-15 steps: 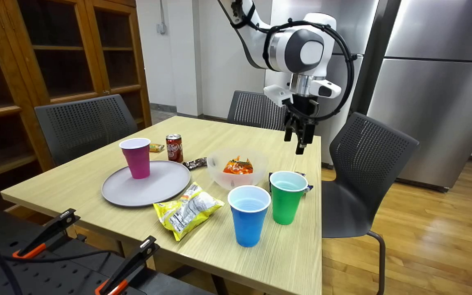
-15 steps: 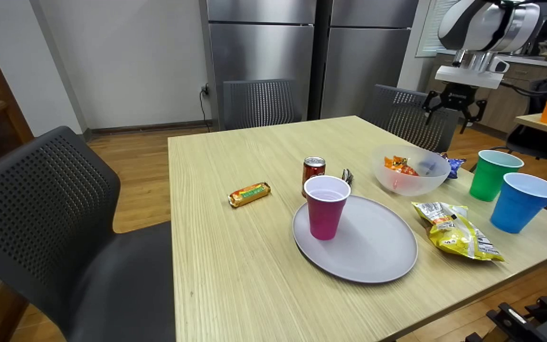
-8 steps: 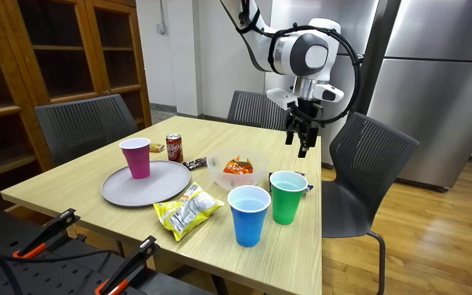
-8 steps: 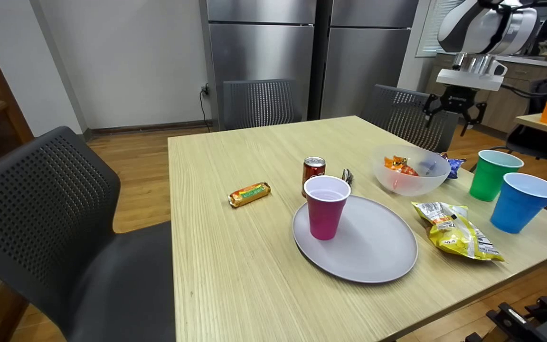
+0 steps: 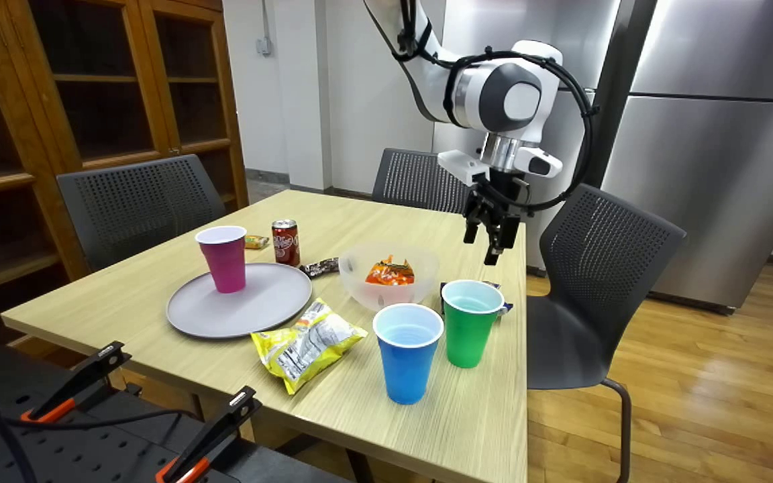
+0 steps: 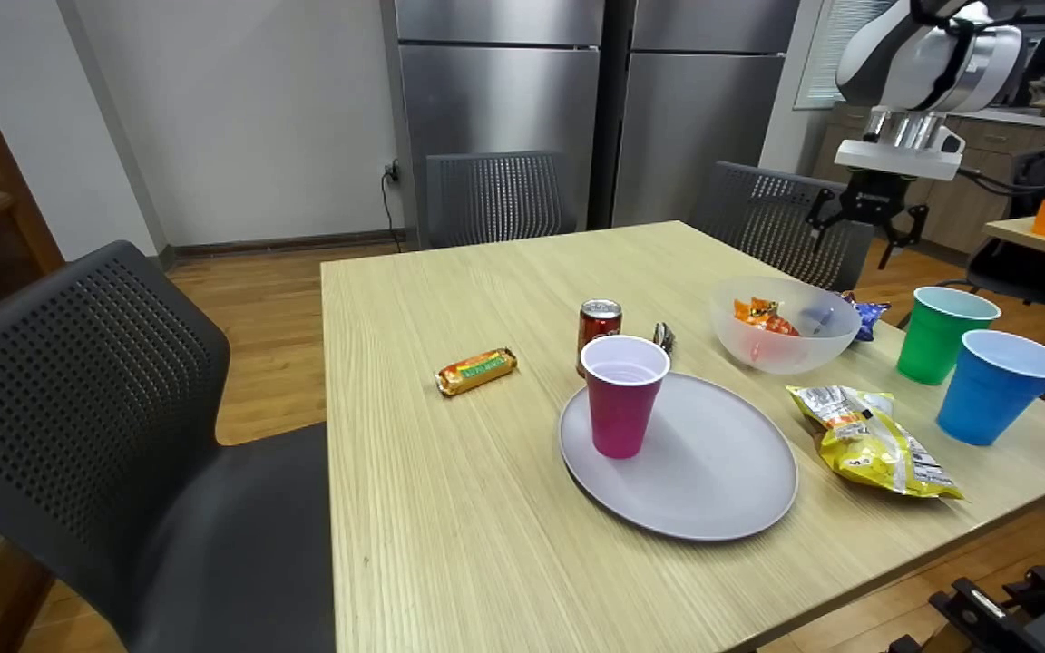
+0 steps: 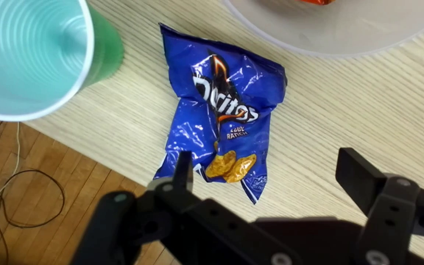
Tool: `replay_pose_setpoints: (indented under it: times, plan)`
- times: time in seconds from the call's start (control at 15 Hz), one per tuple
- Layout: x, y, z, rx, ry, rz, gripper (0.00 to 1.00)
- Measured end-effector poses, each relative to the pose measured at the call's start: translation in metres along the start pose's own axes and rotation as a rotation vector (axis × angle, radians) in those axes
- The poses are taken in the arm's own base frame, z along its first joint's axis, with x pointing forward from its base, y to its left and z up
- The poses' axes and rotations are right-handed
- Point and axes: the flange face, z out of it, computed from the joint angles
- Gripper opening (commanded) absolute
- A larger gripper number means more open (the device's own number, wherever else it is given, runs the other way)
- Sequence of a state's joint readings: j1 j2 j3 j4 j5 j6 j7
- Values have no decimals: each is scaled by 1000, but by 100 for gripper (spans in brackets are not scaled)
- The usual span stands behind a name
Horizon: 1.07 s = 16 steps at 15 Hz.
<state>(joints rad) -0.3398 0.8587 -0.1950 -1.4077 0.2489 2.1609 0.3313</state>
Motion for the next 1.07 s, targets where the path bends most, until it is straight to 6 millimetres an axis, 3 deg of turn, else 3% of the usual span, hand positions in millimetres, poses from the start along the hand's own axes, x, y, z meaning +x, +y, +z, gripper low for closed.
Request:
replay_pose_setpoints:
  times: [1.07]
  plan:
    - [12,-4,30,-20,-40,9,100]
